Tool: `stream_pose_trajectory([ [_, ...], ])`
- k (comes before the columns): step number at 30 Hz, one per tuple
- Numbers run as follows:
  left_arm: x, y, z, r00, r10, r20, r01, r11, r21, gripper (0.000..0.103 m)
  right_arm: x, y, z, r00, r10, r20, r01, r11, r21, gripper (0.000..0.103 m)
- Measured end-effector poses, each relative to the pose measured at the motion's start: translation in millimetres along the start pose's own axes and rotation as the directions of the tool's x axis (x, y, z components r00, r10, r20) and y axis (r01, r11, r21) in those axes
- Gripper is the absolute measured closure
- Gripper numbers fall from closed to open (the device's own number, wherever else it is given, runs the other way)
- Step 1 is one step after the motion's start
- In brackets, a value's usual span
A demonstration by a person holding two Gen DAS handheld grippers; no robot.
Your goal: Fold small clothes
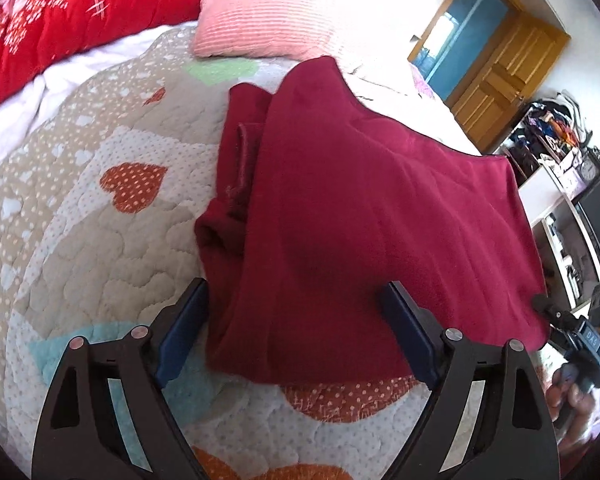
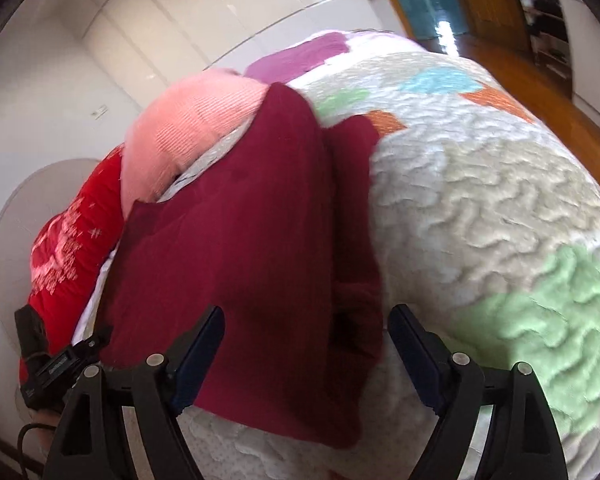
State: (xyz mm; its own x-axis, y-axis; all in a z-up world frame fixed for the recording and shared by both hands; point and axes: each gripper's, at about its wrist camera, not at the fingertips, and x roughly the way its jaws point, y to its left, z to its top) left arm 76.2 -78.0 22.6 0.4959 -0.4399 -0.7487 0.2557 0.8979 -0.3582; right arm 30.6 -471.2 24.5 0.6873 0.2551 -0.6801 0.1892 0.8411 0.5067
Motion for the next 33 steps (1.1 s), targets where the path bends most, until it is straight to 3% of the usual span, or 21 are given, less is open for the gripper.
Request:
stream_pose_trajectory([
  [1,-0.1,0.3,0.0,1.000,-0.022,0.008,0.022,1.000,-0.003,0.026,1.6,2.0,-0.2,1.000,-0.011,-0.004,0.011,1.000,-0.011,0.056],
  [2,-0.6,1.8,0.4,0.999,-0.030,0.012,0.030,0.999,-0.011,0.055,2.9,3.3,0.1,1.000,-0.015,-0.001,0.015,1.000,-0.016,0.063],
  [3,-1.5,5.7,1.2,0.998,-0.059,0.005,0.059,0.998,-0.035,0.077,3.0,3.5,0.4,1.000,0.013,-0.005,-0.013,1.000,-0.014,0.077],
  [5,-7.0,13.0,0.8,0.994,-0.113,-0.003,0.113,0.990,-0.082,0.085,-1.9,4.5,2.4,0.998,0.068,-0.003,-0.068,0.998,0.014,0.083],
  [11,-69.4,-0.1,-16.4,0.986,-0.164,0.040,0.165,0.985,-0.045,0.087,-65.4,35.6,5.0,0.990,0.138,0.033,-0.134,0.986,-0.102,0.085],
  [15,-110.1,0.1,-56.8,0.983,-0.181,0.008,0.181,0.983,-0.033,0.087,-102.8,38.2,-26.5,0.988,0.149,-0.030,-0.151,0.983,-0.103,0.084],
  [17,-111.3,7.2,-82.5,0.986,-0.162,-0.027,0.161,0.985,-0.055,0.086,-109.2,31.8,-49.3,0.992,0.109,-0.069,-0.115,0.990,-0.087,0.076],
  [18,-108.4,10.6,-92.7,0.989,-0.145,-0.040,0.142,0.988,-0.067,0.086,-110.0,26.2,-57.9,0.995,0.062,-0.083,-0.068,0.995,-0.074,0.063],
  [19,-102.1,15.3,-104.1,0.990,-0.126,-0.058,0.121,0.989,-0.083,0.086,-111.0,21.3,-61.3,0.996,0.022,-0.090,-0.029,0.997,-0.070,0.057],
  [21,-98.5,21.1,-111.1,0.990,-0.134,-0.053,0.127,0.984,-0.122,0.086,-122.5,14.5,-57.3,0.998,-0.023,-0.050,0.021,0.998,-0.051,0.057],
  [23,-101.8,19.9,-109.4,0.989,-0.139,-0.044,0.133,0.983,-0.129,0.085,-137.3,21.0,-44.8,1.000,0.004,0.018,-0.003,1.000,-0.029,0.057],
  [27,-103.3,10.5,-111.0,0.997,-0.077,-0.020,0.076,0.995,-0.061,0.082,-122.4,105.4,-22.0,0.997,0.083,0.004,-0.079,0.962,-0.261,0.057],
  [31,-103.4,8.2,-115.3,0.998,-0.063,-0.007,0.062,0.997,-0.049,0.080,-61.1,193.9,-19.7,0.984,0.152,-0.091,-0.176,0.891,-0.418,0.063],
  [33,-103.1,12.1,-115.7,0.998,-0.064,-0.006,0.063,0.997,-0.053,0.077,-21.1,231.7,-23.1,0.980,0.139,-0.141,-0.190,0.858,-0.477,0.064],
])
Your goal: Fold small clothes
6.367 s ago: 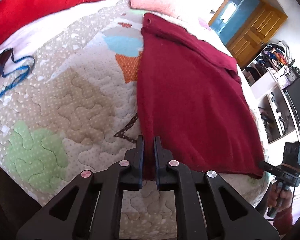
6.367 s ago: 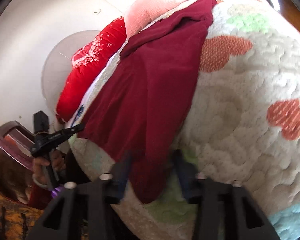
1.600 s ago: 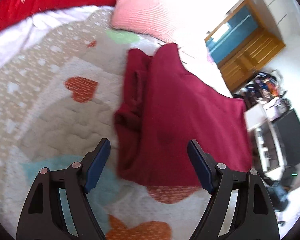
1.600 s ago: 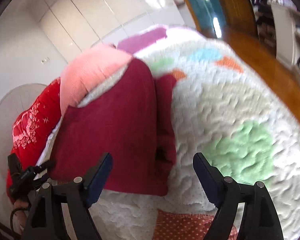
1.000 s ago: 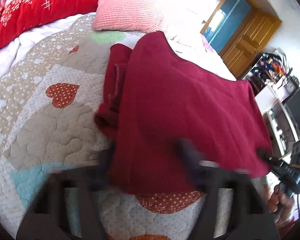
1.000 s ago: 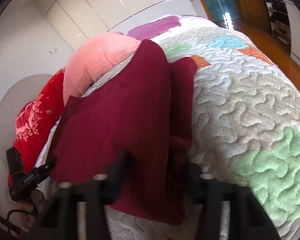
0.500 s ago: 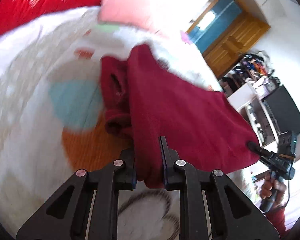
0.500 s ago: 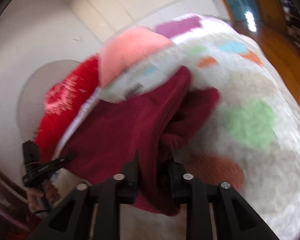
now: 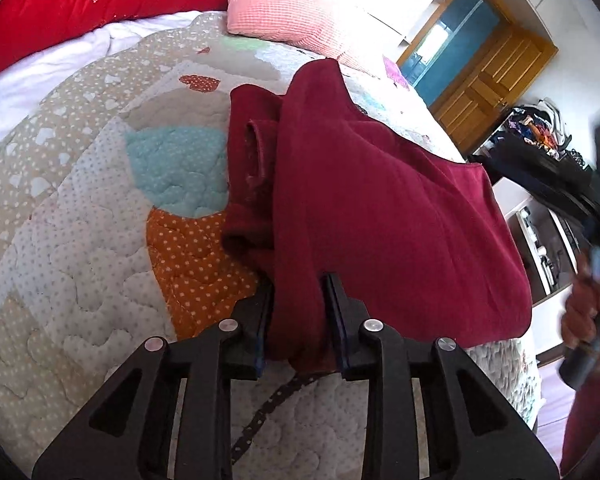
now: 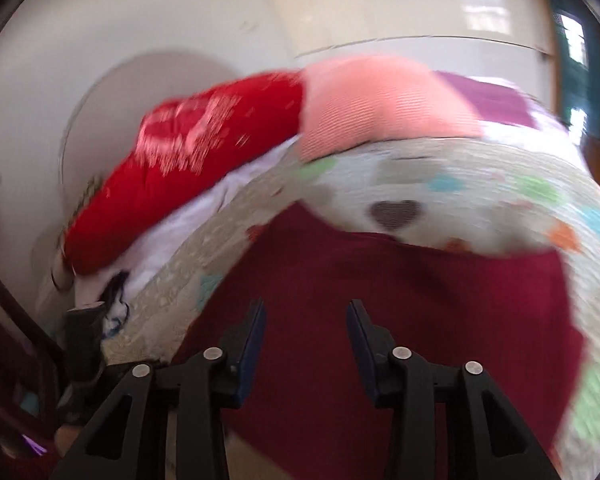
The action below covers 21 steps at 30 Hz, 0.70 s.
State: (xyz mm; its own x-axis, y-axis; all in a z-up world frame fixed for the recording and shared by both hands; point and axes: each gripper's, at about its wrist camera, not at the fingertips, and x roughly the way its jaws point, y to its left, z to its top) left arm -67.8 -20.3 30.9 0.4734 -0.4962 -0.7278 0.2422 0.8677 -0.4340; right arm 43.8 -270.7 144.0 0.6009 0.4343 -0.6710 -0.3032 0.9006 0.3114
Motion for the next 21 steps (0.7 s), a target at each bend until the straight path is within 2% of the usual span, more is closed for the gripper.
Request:
stream_pose_trajectory([
  [3,-0.6,2.7,-1.4,1.000,-0.011,0.000,0.011,1.000,-0.002,0.075,53.9,29.7,15.6,0.998,-0.012,-0.059,0.008,0.997,-0.072,0.064],
  [6,-0.7,5.6,-2.2,1.000,-0.022,-0.002,0.022,1.000,-0.005,0.075,88.5,38.7,20.5,0.996,-0.007,-0.092,0.001,0.998,-0.064,0.064],
  [15,1.2,11.1,-0.8,0.999,-0.047,-0.009,0.047,0.999,-0.020,0.074,148.5,54.7,37.0,0.987,-0.048,-0.155,0.031,0.994,-0.109,0.065],
  [19,3.7,15.2,1.3,0.999,-0.054,-0.010,0.053,0.998,-0.025,0.074,178.6,59.4,36.2,0.972,-0.048,-0.229,0.024,0.994,-0.105,0.065],
  [21,3.5,17.1,1.4,0.998,-0.056,-0.009,0.055,0.998,-0.026,0.074,188.2,65.3,35.5,0.967,-0.069,-0.246,0.034,0.989,-0.143,0.065],
])
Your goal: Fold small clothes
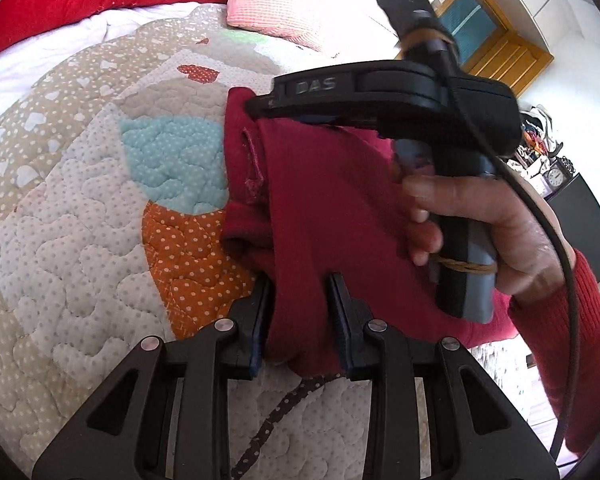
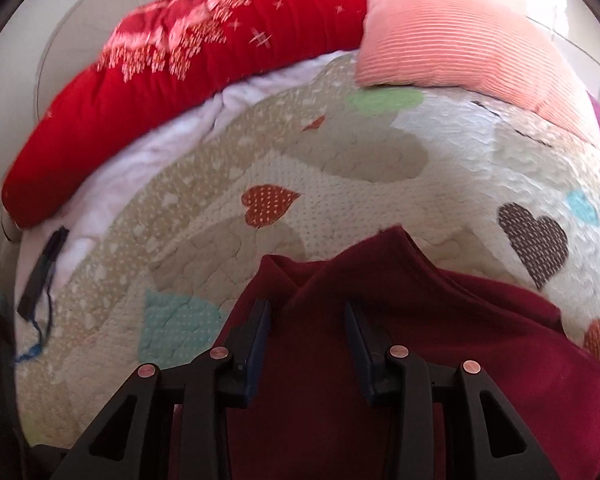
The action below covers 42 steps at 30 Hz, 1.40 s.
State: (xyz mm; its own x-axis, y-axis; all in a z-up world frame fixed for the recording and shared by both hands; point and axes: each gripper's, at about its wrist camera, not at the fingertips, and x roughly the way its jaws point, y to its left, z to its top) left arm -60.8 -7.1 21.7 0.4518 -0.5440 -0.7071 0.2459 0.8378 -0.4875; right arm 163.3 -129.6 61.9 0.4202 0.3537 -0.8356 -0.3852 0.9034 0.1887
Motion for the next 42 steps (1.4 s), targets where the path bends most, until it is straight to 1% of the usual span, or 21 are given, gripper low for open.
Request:
stream_pose_trajectory([
  [3,1.0,1.0,0.5,1.000,-0.007,0.000,0.007,1.000,-0.004,0.074,-5.7,2.5,4.5,1.000,-0.006,-0.027,0.005,1.000,-0.007,0.065],
  [5,0.7,2.6,0.8,1.000,-0.016,0.000,0.016,1.000,-0.008,0.074,-17.3,-0.4,6.1,0.999,0.047,-0.028,-0.046,0.998,0.036,0.058],
  [7,-1.9,5.6,-0.1,1.000,-0.017,0.002,0.017,1.000,-0.009,0.074,-28.2,0.0,5.3,0.996,0.093,-0.010,-0.092,0.993,0.074,0.036],
  [9,-2.0,6.5,0.0,1.000,-0.019,0.003,0.019,1.000,-0.009,0.072,-32.3,6.6,4.5,0.994,0.112,-0.017,-0.111,0.990,0.086,0.030],
  [10,-2.2,6.8,-0.1,1.000,-0.019,0.005,0.019,1.000,-0.008,0.072,-28.7,12.2,4.6,0.993,0.109,-0.045,-0.106,0.991,0.077,0.029],
  [13,-1.6,2.9,-2.9,1.000,-0.023,0.010,0.023,1.000,-0.006,0.069,-11.6,26.3,4.9,0.993,0.022,-0.119,-0.018,0.999,0.033,0.029],
  [16,-0.3,0.8,-4.7,1.000,-0.029,0.012,0.029,1.000,-0.007,0.066,2.8,36.2,5.3,0.990,-0.050,-0.135,0.048,0.999,-0.016,0.024],
  [18,1.0,-0.8,-5.2,0.999,-0.032,0.015,0.032,0.999,-0.005,0.061,8.9,43.1,3.3,0.987,-0.097,-0.131,0.089,0.994,-0.067,0.023],
  [20,2.5,-5.4,-5.3,0.999,-0.030,0.021,0.030,1.000,0.006,0.056,11.6,49.3,-2.2,0.983,-0.143,-0.117,0.128,0.984,-0.124,0.031],
  [22,4.9,-12.1,-6.5,0.999,-0.007,0.036,0.006,0.999,0.034,0.055,8.4,50.3,-9.8,0.978,-0.192,-0.080,0.176,0.969,-0.175,0.050],
  [23,5.1,-15.2,-6.9,0.999,0.002,0.041,-0.003,0.999,0.043,0.054,4.0,47.1,-12.1,0.983,-0.173,-0.064,0.160,0.973,-0.168,0.056],
  [24,4.8,-18.4,-7.4,0.999,0.006,0.051,-0.009,0.998,0.058,0.055,-4.3,40.5,-14.2,0.989,-0.142,-0.049,0.134,0.981,-0.139,0.068],
  [25,3.3,-20.6,-7.4,0.998,-0.001,0.059,-0.003,0.998,0.066,0.057,-13.3,34.4,-15.5,0.994,-0.108,-0.035,0.103,0.989,-0.106,0.076],
  [26,1.0,-22.2,-7.2,0.998,-0.009,0.063,0.004,0.998,0.067,0.073,-20.8,29.2,-16.1,0.997,-0.080,-0.019,0.078,0.993,-0.083,0.080],
  [27,-4.4,-24.2,-5.6,0.997,-0.019,0.072,0.016,0.998,0.054,0.079,-33.3,21.6,-18.2,0.999,-0.041,0.008,0.041,0.998,-0.052,0.084],
  [30,-27.3,-40.2,-3.3,0.991,-0.063,0.119,0.056,0.996,0.064,0.081,-77.8,-5.4,-27.7,0.992,0.063,0.110,-0.069,0.996,0.050,0.086],
  [32,-44.6,-65.6,-1.7,0.982,-0.117,0.148,0.101,0.989,0.113,0.081,-107.9,-16.9,-35.7,0.977,0.111,0.185,-0.130,0.987,0.093,0.087],
  [34,-51.1,-100.2,-0.7,0.977,-0.163,0.136,0.138,0.975,0.174,0.081,-145.3,-32.6,-50.6,0.955,0.142,0.259,-0.179,0.976,0.126,0.087],
  [35,-49.7,-115.7,-0.8,0.976,-0.180,0.123,0.152,0.966,0.208,0.081,-167.1,-43.0,-60.3,0.943,0.148,0.298,-0.197,0.970,0.142,0.087],
  [38,-33.9,-171.1,-3.9,0.974,-0.217,0.061,0.188,0.931,0.313,0.081,-208.0,-61.8,-87.9,0.924,0.132,0.358,-0.207,0.962,0.179,0.087],
  [42,3.7,-226.5,-11.9,0.971,-0.236,-0.041,0.233,0.891,0.389,0.081,-237.8,-102.8,-145.1,0.915,0.072,0.397,-0.199,0.936,0.290,0.087],
])
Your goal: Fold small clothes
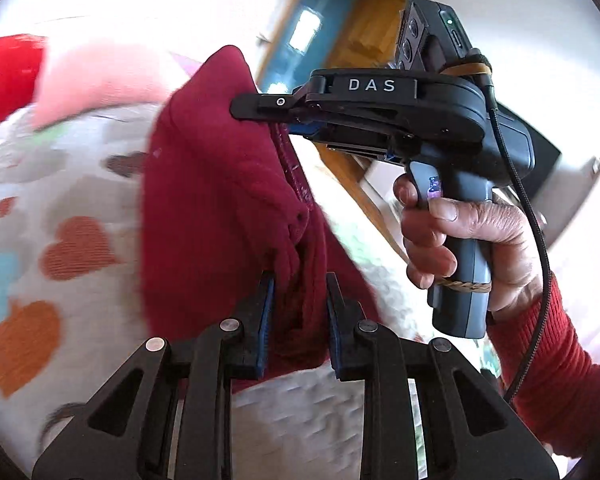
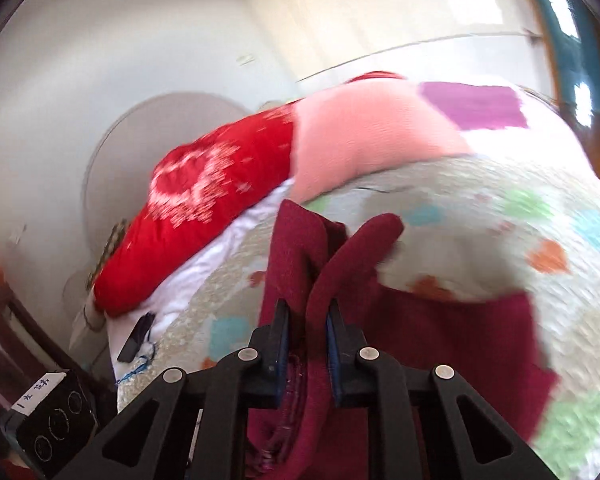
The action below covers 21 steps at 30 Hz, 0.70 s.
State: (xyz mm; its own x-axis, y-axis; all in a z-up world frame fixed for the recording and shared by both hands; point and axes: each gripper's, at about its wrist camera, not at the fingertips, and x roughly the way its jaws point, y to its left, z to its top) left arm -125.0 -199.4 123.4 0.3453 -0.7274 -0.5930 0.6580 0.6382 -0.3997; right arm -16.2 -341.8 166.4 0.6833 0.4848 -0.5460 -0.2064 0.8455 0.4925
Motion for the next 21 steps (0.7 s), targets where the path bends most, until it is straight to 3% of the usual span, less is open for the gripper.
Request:
stream_pose_trajectory([
  [2,26.3,-9.8,0.8,0.998,-0.020,-0.052,0.020,1.000,0.005,0.081,-11.8,-34.1,-16.9,1.000,-0.021,0.010,0.020,0.995,0.097,0.087],
  [6,83.4,-14.8,-8.2,0.982,-0.027,-0.187,0.025,1.000,-0.015,0.081,2.1,-95.9,-54.4,0.996,-0.066,-0.058,0.079,0.960,0.270,0.085],
  [9,89.8,-14.7,-10.8,0.981,-0.022,-0.195,0.018,1.000,-0.025,0.081,1.6,-126.4,-75.0,1.000,0.004,-0.023,0.007,0.899,0.439,0.073],
  [10,87.7,-16.7,-5.1,0.981,-0.029,-0.190,0.024,0.999,-0.027,0.081,-4.2,-128.9,-79.2,0.999,0.040,0.018,-0.044,0.882,0.468,0.060],
  [12,86.0,-13.0,-4.0,0.981,-0.043,-0.188,0.037,0.999,-0.037,0.081,-13.1,-129.6,-81.1,0.994,0.074,0.077,-0.102,0.870,0.482,0.039],
  [14,91.7,-5.7,-0.4,0.978,-0.054,-0.201,0.046,0.998,-0.043,0.082,-12.5,-123.3,-82.0,0.994,0.084,0.069,-0.106,0.880,0.464,0.034],
  [17,91.6,-7.3,0.5,0.979,-0.035,-0.201,0.031,0.999,-0.025,0.081,2.6,-110.6,-80.2,1.000,0.000,-0.026,0.010,0.919,0.394,0.035],
  [18,91.0,-9.9,0.3,0.980,-0.031,-0.199,0.027,0.999,-0.023,0.081,9.6,-106.1,-79.3,0.998,-0.025,-0.053,0.042,0.931,0.362,0.049],
  [19,86.9,-11.4,0.2,0.980,-0.027,-0.195,0.023,0.999,-0.023,0.081,12.9,-101.8,-77.8,0.996,-0.057,-0.063,0.075,0.941,0.330,0.075],
  [21,77.8,-17.0,1.1,0.980,-0.018,-0.200,0.016,1.000,-0.012,0.082,8.0,-95.8,-76.1,0.993,-0.098,-0.060,0.111,0.956,0.273,0.085],
])
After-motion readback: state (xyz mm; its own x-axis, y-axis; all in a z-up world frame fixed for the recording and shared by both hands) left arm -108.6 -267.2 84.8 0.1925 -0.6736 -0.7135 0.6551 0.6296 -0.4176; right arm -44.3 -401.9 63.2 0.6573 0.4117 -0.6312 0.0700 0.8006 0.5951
